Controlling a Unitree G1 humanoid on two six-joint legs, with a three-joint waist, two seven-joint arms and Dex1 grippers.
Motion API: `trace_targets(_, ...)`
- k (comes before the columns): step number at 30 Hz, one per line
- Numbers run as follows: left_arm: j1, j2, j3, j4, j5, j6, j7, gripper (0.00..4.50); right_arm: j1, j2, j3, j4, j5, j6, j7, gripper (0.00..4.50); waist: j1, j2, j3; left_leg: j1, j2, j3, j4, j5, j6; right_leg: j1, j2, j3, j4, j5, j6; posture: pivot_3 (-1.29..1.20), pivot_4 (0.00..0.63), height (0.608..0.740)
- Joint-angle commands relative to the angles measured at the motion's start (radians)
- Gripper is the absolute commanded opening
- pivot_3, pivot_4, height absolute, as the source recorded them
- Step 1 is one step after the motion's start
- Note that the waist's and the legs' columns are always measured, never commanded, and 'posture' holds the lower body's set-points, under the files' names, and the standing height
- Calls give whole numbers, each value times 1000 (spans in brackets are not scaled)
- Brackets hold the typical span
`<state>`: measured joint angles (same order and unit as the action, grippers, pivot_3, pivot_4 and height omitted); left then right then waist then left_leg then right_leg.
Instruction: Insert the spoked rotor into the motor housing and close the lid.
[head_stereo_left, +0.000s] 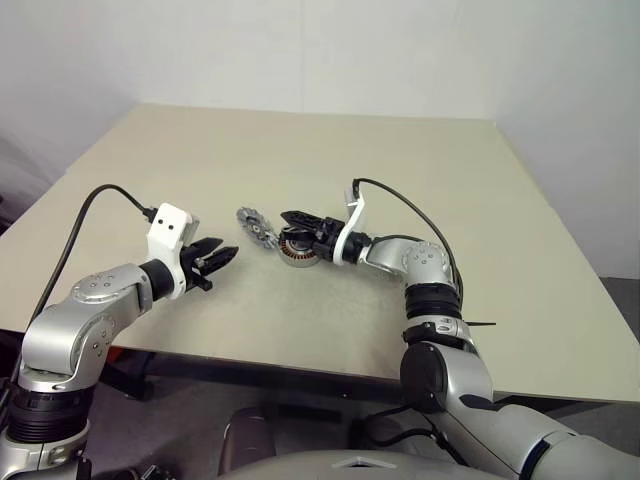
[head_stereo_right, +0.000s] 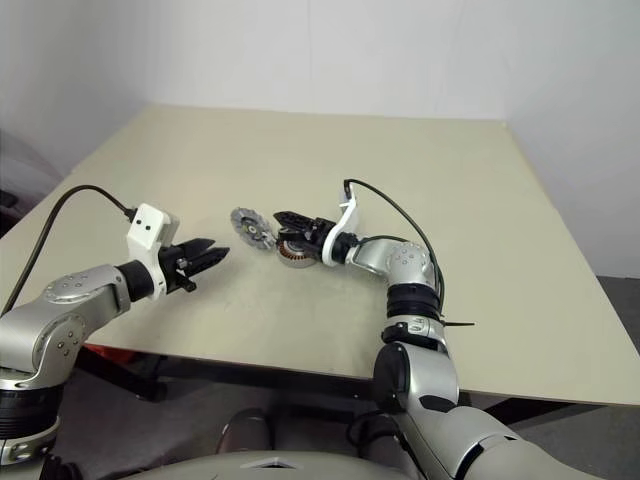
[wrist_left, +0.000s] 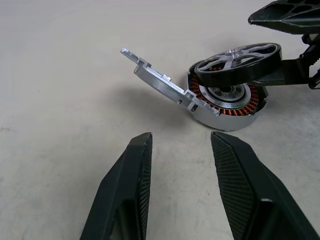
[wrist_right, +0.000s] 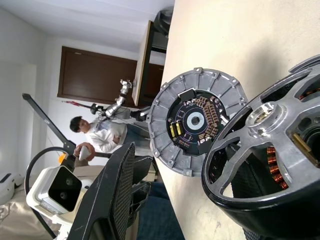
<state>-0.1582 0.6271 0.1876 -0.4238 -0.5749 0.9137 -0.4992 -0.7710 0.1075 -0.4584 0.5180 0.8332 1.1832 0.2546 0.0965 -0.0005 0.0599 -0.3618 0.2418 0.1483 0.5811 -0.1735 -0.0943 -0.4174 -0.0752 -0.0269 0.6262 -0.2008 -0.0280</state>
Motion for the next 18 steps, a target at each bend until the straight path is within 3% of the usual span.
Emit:
trace_targets(1,-15,10,6,-25,-1,-8,-1,1971,-8,0,4,-29,25,-10,13,3258,0,0,0,0,0,0,0,0,0,0,0,0,0,0,0,0,0,740)
trace_targets(13,-19,0,-2,-19,3,-14,2,1971,2,-61,40,-16,-14,-7,25,3258,0,0,0,0,0,0,0,0,0,0,0,0,0,0,0,0,0,740)
trace_targets(16,-18,-3,-3,-18,4,-16,1,1971,4,-65,37,0,-27,-22,15,2633,0,0,0,0,0,0,0,0,0,0,0,0,0,0,0,0,0,740)
trace_targets(18,-19,-3,-4,-17,5,-16,1,1971,7,-64,40,11,-34,-32,18,1980,0,0,0,0,0,0,0,0,0,0,0,0,0,0,0,0,0,740)
